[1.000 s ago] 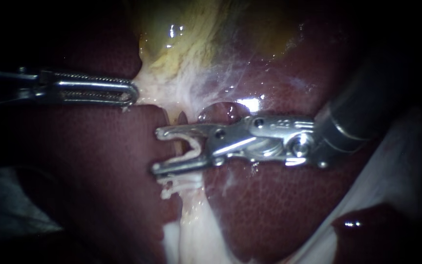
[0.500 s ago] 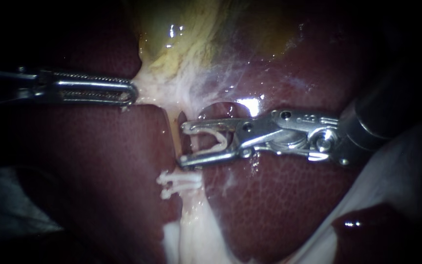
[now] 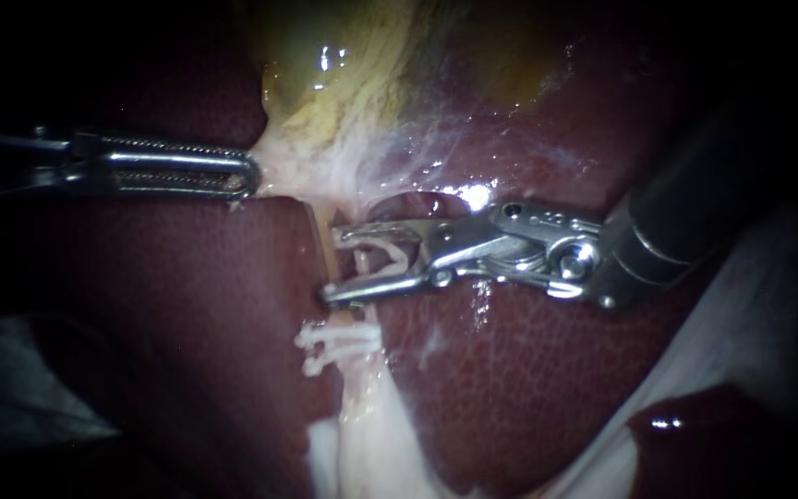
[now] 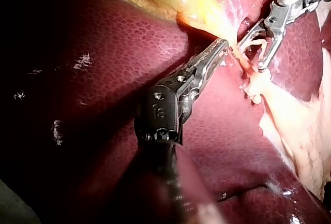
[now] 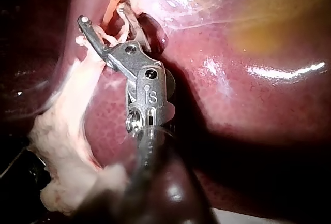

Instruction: Clipping third clip left tube

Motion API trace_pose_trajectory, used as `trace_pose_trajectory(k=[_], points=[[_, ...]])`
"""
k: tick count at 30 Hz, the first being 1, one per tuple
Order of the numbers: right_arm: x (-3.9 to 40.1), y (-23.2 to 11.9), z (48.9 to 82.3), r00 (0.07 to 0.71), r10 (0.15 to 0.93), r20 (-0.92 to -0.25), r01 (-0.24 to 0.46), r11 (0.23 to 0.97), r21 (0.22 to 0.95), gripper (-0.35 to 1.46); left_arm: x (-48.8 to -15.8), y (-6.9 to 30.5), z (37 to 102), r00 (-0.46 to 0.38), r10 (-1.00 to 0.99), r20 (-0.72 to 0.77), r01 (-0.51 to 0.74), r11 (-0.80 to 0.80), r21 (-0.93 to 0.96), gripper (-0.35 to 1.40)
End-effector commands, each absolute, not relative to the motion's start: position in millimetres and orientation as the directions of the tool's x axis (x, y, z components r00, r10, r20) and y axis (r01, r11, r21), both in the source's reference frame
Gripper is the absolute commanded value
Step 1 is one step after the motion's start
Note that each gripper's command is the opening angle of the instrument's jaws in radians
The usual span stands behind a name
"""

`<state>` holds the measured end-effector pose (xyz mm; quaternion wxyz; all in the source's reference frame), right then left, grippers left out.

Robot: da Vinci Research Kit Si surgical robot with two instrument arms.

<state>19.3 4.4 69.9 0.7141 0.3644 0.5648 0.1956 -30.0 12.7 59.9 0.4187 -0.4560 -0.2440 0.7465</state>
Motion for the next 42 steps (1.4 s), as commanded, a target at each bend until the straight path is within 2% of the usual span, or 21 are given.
trace_pose_trajectory(k=[1, 13, 23, 34, 39, 42], points=[[19.4, 4.4, 69.9, 0.278, 0.697, -0.661, 0.140, 0.651, 0.746, 0.49, -30.0, 12.7, 59.9, -0.233, 0.848, -0.477, -0.402, -0.530, -0.746, -0.35], [21.8, 4.6, 69.8, 0.193, 0.757, -0.624, 0.233, 0.582, 0.779, 0.49, -30.0, 12.7, 59.9, -0.233, 0.848, -0.477, -0.403, -0.530, -0.746, -0.35], [23.4, 4.5, 69.3, 0.164, 0.769, -0.618, 0.225, 0.581, 0.782, 0.48, -30.1, 12.7, 60.0, -0.233, 0.848, -0.477, -0.403, -0.530, -0.746, -0.35], [22.7, 5.1, 65.0, 0.159, 0.780, -0.605, 0.222, 0.569, 0.792, 0.47, -30.0, 12.7, 60.0, -0.233, 0.848, -0.477, -0.403, -0.530, -0.746, -0.35], [22.5, 5.2, 64.7, 0.158, 0.781, -0.604, 0.220, 0.568, 0.793, 0.43, -30.0, 12.7, 60.0, -0.233, 0.848, -0.477, -0.403, -0.530, -0.746, -0.35], [22.2, 5.2, 65.0, 0.158, 0.781, -0.605, 0.220, 0.569, 0.792, 0.32, -30.0, 12.7, 60.0, -0.233, 0.848, -0.477, -0.403, -0.530, -0.746, -0.35]])
